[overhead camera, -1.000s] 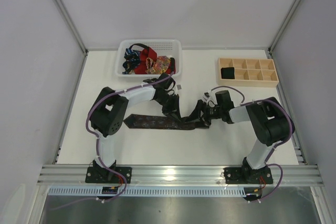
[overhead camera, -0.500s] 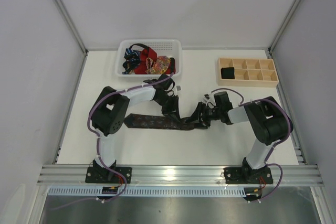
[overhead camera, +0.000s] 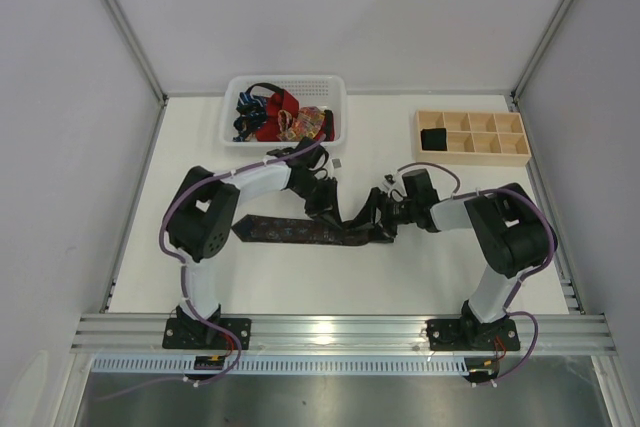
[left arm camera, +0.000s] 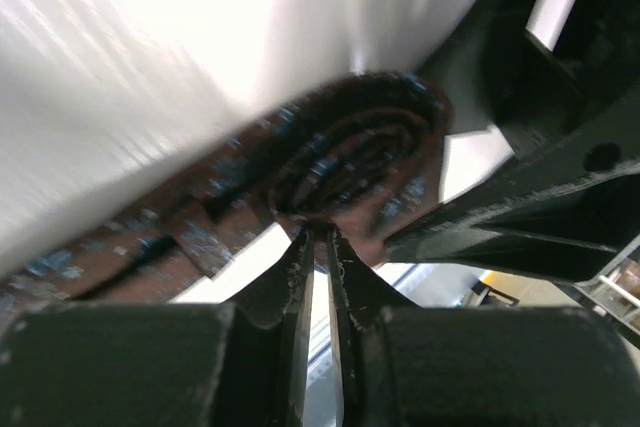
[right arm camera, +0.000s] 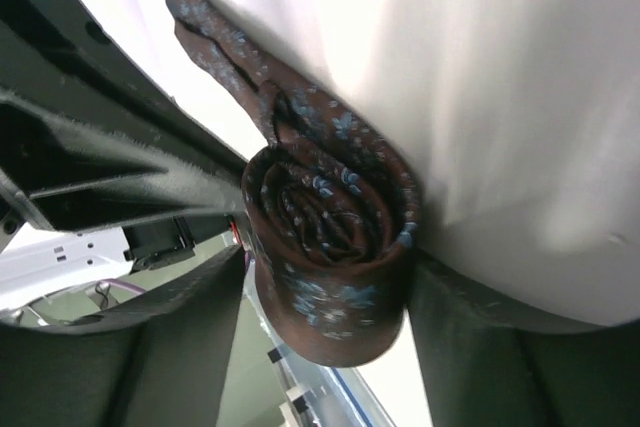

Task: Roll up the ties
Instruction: Roll the tie

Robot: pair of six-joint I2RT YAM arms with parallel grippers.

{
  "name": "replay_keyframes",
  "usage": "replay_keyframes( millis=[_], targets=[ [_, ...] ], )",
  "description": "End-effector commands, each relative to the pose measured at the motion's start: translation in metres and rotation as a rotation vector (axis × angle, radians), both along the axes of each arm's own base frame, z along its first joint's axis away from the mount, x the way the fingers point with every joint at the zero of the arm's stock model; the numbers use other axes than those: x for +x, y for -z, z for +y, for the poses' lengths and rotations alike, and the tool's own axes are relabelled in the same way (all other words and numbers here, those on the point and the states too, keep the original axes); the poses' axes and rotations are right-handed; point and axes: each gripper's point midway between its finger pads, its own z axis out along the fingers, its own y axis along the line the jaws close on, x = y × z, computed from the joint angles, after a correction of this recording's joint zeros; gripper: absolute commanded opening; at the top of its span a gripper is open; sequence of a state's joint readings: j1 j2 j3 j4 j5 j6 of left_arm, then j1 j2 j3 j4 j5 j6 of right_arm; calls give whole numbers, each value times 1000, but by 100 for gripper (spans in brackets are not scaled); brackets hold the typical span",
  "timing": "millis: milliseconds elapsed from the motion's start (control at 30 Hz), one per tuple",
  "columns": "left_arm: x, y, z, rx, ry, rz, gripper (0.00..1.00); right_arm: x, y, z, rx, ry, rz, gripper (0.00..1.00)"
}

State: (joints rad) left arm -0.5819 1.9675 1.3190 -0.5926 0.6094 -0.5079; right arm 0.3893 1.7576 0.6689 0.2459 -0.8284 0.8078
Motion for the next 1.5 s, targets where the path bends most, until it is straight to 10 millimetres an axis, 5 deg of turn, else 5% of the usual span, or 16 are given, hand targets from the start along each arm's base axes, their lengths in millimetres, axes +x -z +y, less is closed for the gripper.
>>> replay_keyframes(
  millis=[0,267,967,1167,1333,1467],
  targets=[
    [-4,-36,-8,-111,7,-31,16,7,3,-5,-38,1,-39,73],
    [-16,-30,-19,-145,16,31,16,2,5,-18,-25,-18,-31,85],
    [-4,21,13,-22,-14,43,16,1,21,10,-27,18,-12,76],
    [1,18,12,-22,-11,28,15,6,19,17,-51,18,1,66],
    [15,-2,17,10,-2,-76,17,5,18,17,-97,12,36,48],
    [18,-14,23,31,-1,-123,26,9,20,11,-188,22,66,38]
  ],
)
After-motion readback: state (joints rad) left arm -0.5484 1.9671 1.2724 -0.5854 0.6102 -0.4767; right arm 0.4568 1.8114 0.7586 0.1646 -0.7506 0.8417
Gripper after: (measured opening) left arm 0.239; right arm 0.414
